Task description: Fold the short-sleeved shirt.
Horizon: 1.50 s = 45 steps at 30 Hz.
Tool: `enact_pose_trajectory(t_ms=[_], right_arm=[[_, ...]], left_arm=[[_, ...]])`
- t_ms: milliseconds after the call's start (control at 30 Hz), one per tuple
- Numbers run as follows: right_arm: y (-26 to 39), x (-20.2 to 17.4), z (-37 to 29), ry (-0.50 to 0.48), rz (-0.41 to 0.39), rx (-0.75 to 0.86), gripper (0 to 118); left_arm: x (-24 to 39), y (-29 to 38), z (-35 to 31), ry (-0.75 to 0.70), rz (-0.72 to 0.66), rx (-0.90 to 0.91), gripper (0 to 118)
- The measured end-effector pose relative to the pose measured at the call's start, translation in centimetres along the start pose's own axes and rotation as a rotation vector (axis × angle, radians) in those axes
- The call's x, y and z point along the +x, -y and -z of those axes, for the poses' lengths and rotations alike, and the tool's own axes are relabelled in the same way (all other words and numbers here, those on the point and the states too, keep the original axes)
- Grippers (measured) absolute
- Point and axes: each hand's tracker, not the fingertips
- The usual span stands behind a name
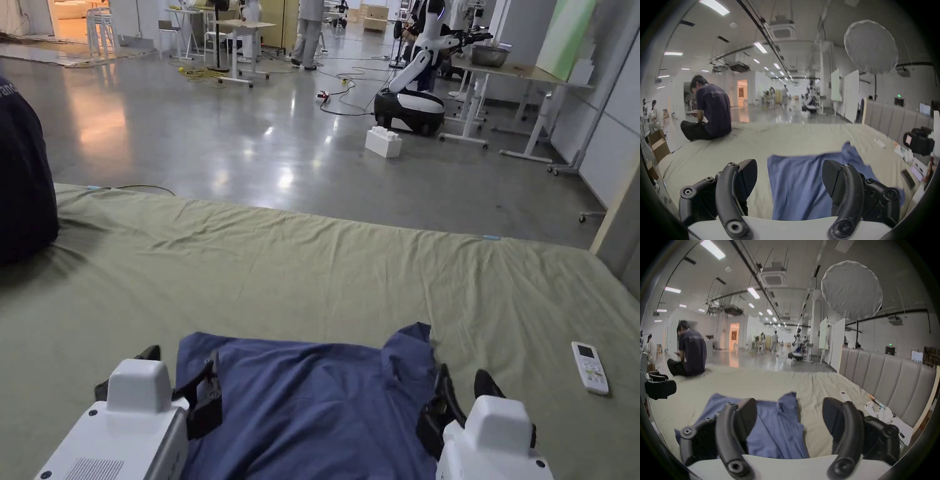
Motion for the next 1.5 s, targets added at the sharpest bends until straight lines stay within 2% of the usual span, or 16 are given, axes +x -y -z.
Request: enact_pose_trajectory(t_ms=[67, 100, 167, 200, 300, 400, 567, 833, 900, 1033, 1100, 1200, 1233, 1367, 1467, 1500], right_arm=[[-0.4, 0.0, 0.2, 0.005, 0.001, 0.017, 55], [-0.6, 0.0, 0.3, 0.009, -0.002, 0.024, 46], [-0.9, -0.1, 0.4, 0.002, -0.017, 0.041, 19], [-0.8, 0.1, 0.4, -0.007, -0.009, 0.029, 7], [-0.5, 0.0, 0.8, -0.023, -0.030, 0.016, 0], [0.0, 0.0, 1.1, -0.041, -0.063, 0.001, 0], [1.1, -0.1, 2.3, -0.060, -0.073, -0.039, 0], [4.0, 0.3, 5.3, -0.062, -0.074, -0.145, 0], [4.8, 0.5, 6.1, -0.059, -0.079, -0.171, 0], [6.3, 0.8, 7.5, -0.051, -0.090, -0.223, 0], [7.0, 1.0, 8.1, -0.047, -0.095, -0.245, 0], [8.1, 1.3, 8.9, -0.038, -0.100, -0.282, 0], [8.4, 1.5, 9.0, -0.037, -0.102, -0.298, 0], [9.5, 2.0, 9.2, -0.028, -0.098, -0.348, 0], [10.0, 2.5, 9.4, -0.020, -0.106, -0.370, 0], [10.2, 2.7, 9.3, -0.016, -0.107, -0.378, 0]], left_arm=[[0.5, -0.1, -0.1, -0.007, 0.040, 0.011, 78], [0.8, -0.2, -0.2, -0.027, 0.069, 0.010, 70], [0.8, -0.3, -0.3, -0.015, 0.064, 0.008, 26], [0.8, -0.4, -0.3, 0.016, 0.048, -0.005, 8], [0.9, -0.4, 0.0, 0.009, 0.047, -0.028, 4], [0.2, -0.3, 0.7, 0.030, 0.029, -0.069, 1], [-2.1, 1.1, 4.2, 0.032, -0.004, -0.198, 1], [-7.6, 3.1, 17.2, 0.047, -0.084, -0.485, 1], [-8.6, 3.2, 20.6, 0.022, -0.087, -0.501, 1], [-9.9, 3.6, 27.3, -0.003, -0.056, -0.586, 2], [-10.2, 4.0, 30.4, -0.003, -0.064, -0.636, 13], [-10.3, 5.0, 34.0, 0.005, -0.109, -0.672, 69], [-10.2, 5.5, 35.0, 0.012, -0.123, -0.689, 81], [-9.6, 8.4, 38.1, -0.051, -0.088, -0.800, 83], [-8.3, 10.6, 38.8, -0.063, 0.046, -0.865, 83], [-7.8, 11.0, 38.3, -0.058, 0.093, -0.834, 83]])
